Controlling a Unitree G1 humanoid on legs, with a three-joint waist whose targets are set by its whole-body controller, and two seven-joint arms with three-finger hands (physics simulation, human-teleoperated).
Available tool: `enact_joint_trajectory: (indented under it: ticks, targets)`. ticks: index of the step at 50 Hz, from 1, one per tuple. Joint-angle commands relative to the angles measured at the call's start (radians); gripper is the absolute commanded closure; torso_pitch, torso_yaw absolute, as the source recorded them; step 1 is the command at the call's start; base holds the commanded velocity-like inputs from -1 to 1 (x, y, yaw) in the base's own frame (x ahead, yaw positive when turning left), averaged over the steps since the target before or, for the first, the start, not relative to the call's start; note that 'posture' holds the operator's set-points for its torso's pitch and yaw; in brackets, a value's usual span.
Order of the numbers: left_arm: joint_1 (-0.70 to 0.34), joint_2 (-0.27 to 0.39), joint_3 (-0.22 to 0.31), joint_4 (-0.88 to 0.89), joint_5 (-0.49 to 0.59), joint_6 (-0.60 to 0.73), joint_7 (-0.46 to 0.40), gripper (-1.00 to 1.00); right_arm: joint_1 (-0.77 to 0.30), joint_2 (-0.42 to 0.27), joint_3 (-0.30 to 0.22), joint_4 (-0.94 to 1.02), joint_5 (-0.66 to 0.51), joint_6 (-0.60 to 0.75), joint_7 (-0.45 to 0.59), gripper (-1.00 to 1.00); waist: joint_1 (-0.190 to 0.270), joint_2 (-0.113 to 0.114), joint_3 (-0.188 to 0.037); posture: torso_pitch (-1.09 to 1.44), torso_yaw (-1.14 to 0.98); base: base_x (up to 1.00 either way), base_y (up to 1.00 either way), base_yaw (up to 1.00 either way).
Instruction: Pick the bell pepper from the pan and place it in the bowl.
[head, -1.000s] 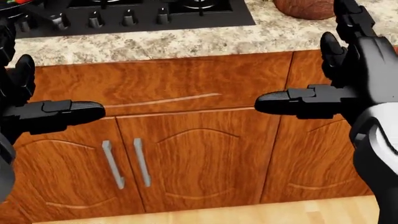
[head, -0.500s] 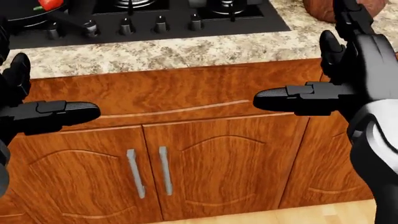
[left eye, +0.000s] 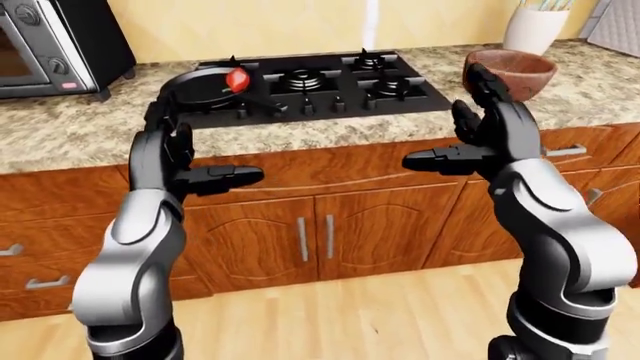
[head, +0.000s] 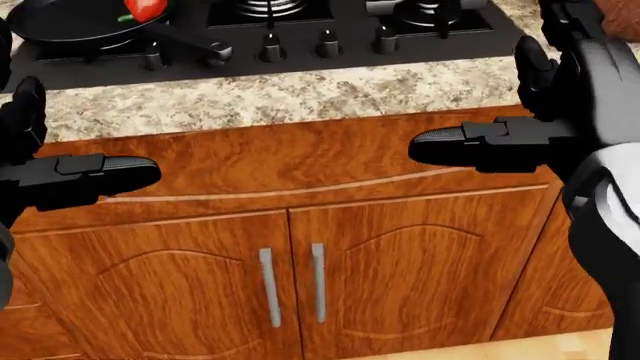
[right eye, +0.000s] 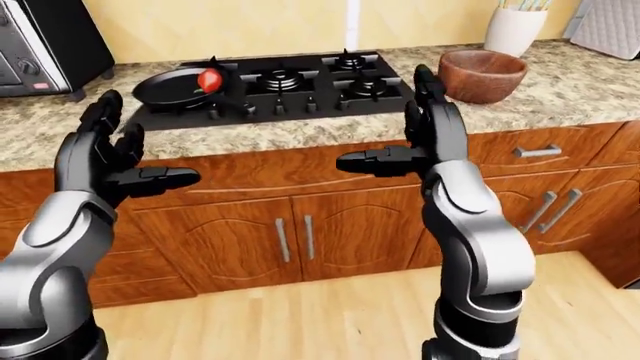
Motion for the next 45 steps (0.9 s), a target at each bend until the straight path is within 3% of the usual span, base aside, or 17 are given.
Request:
enact_joint_trajectory:
  ticks: [1,5,7,9,12,17,19,20,21,23,27,34,35,37,42,44,45]
  targets:
    - [-0.033,0.008,-0.002,-0.042,-0.006,-0.026,0.000,-1.00,-0.029,-0.018,-0.032,-0.046,-0.012,-0.037,-0.005,-1.00,-0.007,-0.004,-0.019,0.00,0.00,0.06,0.34,0.00]
    - [-0.026,0.005,-0.009,-0.046,-0.001,-0.027,0.001,-1.00,-0.022,-0.030,-0.057,-0.079,0.008,-0.009,-0.002,-1.00,-0.004,-0.051,-0.009,0.00,0.00,0.07,0.33,0.00]
    - [-0.027,0.004,-0.012,-0.046,0.001,-0.027,0.000,-1.00,-0.018,-0.036,-0.067,-0.085,0.016,-0.005,0.000,-1.00,-0.002,-0.097,-0.016,0.00,0.00,0.06,0.33,0.00]
    - [-0.028,0.004,-0.011,-0.049,0.001,-0.025,-0.001,-1.00,-0.020,-0.042,-0.071,-0.084,0.022,-0.003,-0.001,-1.00,-0.011,-0.077,-0.017,0.00,0.00,0.05,0.32,0.00]
    - [-0.020,0.003,-0.008,-0.056,0.000,-0.025,-0.004,-1.00,-0.021,-0.046,-0.069,-0.081,0.026,-0.007,-0.005,-1.00,-0.008,-0.085,-0.028,0.00,0.00,0.06,0.32,0.00]
    - [-0.020,0.003,-0.003,-0.058,-0.001,-0.025,-0.004,-1.00,-0.027,-0.051,-0.064,-0.061,0.028,-0.022,-0.006,-1.00,-0.013,-0.025,-0.010,0.00,0.00,0.06,0.33,0.00]
    - [-0.020,0.003,-0.003,-0.059,-0.002,-0.024,-0.003,-1.00,-0.031,-0.053,-0.065,-0.058,0.030,-0.022,-0.006,-1.00,-0.018,0.037,-0.024,0.00,0.00,0.06,0.33,0.00]
    - [-0.020,0.003,-0.003,-0.059,-0.002,-0.024,-0.004,-1.00,-0.030,-0.054,-0.066,-0.056,0.031,-0.024,-0.006,-1.00,-0.013,0.090,-0.037,0.00,0.00,0.05,0.33,0.00]
    - [-0.020,0.003,-0.004,-0.059,-0.001,-0.025,-0.003,-1.00,-0.026,-0.053,-0.065,-0.057,0.031,-0.028,-0.006,-1.00,-0.009,0.033,-0.024,0.00,0.00,0.05,0.33,0.00]
    - [-0.020,0.003,-0.004,-0.058,-0.001,-0.025,-0.002,-1.00,-0.026,-0.055,-0.069,-0.063,0.035,-0.021,-0.007,-1.00,-0.004,0.038,-0.021,0.00,0.00,0.06,0.32,0.00]
    - [-0.121,0.017,-0.004,-0.044,-0.007,0.061,0.024,-1.00,-0.035,-0.066,-0.083,-0.078,0.054,0.004,-0.013,-1.00,-0.004,-0.007,-0.017,0.00,0.00,0.06,0.32,0.00]
    - [-0.079,0.033,0.013,-0.028,-0.030,0.009,0.011,-1.00,-0.056,-0.056,-0.056,-0.075,0.048,0.011,-0.034,-1.00,0.000,-0.101,-0.015,0.00,0.00,0.07,0.32,0.00]
    - [-0.073,0.034,0.013,-0.037,-0.032,0.011,0.012,-1.00,-0.052,-0.053,-0.053,-0.073,0.045,0.005,-0.034,-1.00,-0.010,-0.064,-0.016,0.00,0.00,0.06,0.30,0.00]
    - [-0.067,0.035,0.016,-0.051,-0.036,0.018,0.014,-1.00,-0.050,-0.048,-0.046,-0.075,0.041,0.005,-0.035,-1.00,-0.004,-0.086,-0.023,0.00,0.00,0.06,0.24,0.00]
    - [-0.035,0.023,0.001,-0.077,-0.029,0.013,0.016,-1.00,-0.026,-0.055,-0.069,-0.088,0.045,0.001,-0.018,-1.00,-0.008,-0.031,-0.008,0.00,0.00,0.07,0.22,0.00]
    - [-0.037,0.018,-0.004,-0.080,-0.025,0.016,0.018,-1.00,-0.027,-0.058,-0.074,-0.089,0.049,0.005,-0.017,-1.00,-0.013,0.020,-0.016,0.00,0.00,0.06,0.21,0.00]
    - [-0.038,0.016,-0.007,-0.078,-0.022,0.014,0.019,-1.00,-0.027,-0.060,-0.075,-0.086,0.049,0.003,-0.016,-1.00,-0.011,0.072,-0.029,0.00,0.00,0.05,0.17,0.00]
